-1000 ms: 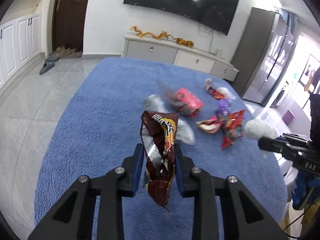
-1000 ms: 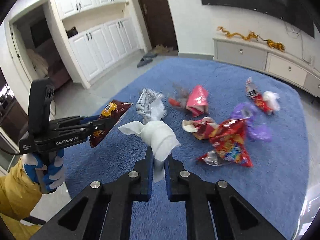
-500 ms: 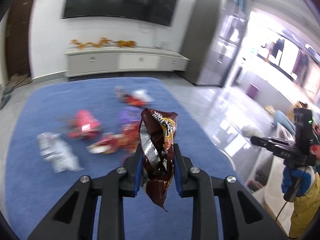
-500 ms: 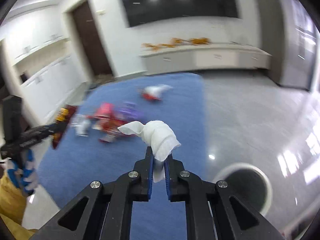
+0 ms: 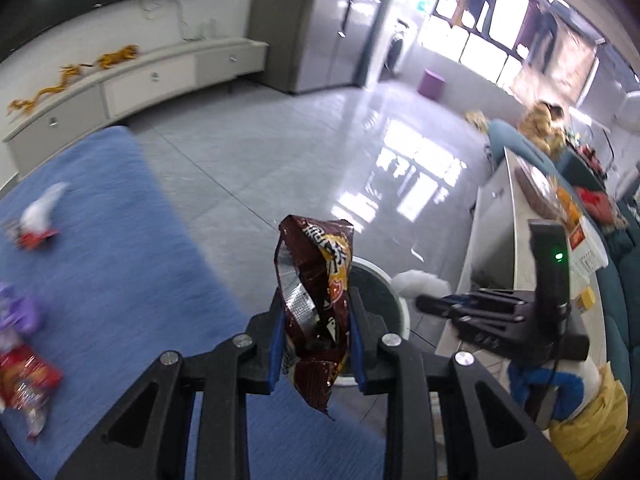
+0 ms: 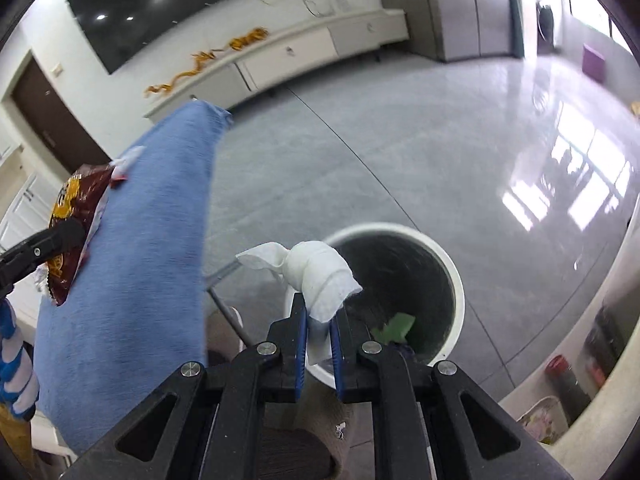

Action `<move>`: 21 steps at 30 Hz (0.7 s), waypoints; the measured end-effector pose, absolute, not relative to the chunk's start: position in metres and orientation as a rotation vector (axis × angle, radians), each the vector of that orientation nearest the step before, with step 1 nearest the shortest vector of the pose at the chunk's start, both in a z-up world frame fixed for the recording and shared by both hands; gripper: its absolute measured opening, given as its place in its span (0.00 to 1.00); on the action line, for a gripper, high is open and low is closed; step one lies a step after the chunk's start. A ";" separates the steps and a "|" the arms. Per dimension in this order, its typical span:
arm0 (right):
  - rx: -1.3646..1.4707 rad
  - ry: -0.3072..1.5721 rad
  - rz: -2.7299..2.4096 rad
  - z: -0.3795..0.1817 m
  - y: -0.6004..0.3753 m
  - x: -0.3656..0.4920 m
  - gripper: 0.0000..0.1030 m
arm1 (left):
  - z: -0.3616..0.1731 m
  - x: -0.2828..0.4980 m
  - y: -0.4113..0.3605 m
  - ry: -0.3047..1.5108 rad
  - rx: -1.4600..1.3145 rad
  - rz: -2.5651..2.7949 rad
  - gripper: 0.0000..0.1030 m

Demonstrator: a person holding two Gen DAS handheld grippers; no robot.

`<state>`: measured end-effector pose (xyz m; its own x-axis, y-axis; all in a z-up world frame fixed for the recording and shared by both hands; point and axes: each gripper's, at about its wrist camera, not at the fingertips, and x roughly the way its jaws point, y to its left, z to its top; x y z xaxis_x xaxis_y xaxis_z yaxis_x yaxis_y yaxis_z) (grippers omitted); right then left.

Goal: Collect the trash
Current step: 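Carry the chip bag and tissue to the bin and open both tools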

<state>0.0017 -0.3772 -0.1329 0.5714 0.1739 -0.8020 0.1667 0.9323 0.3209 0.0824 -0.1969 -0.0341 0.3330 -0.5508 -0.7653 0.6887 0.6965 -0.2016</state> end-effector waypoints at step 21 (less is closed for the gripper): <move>0.435 1.008 -0.059 -0.163 -0.418 0.015 0.45 | -0.058 0.095 -0.249 0.999 0.110 -0.836 0.53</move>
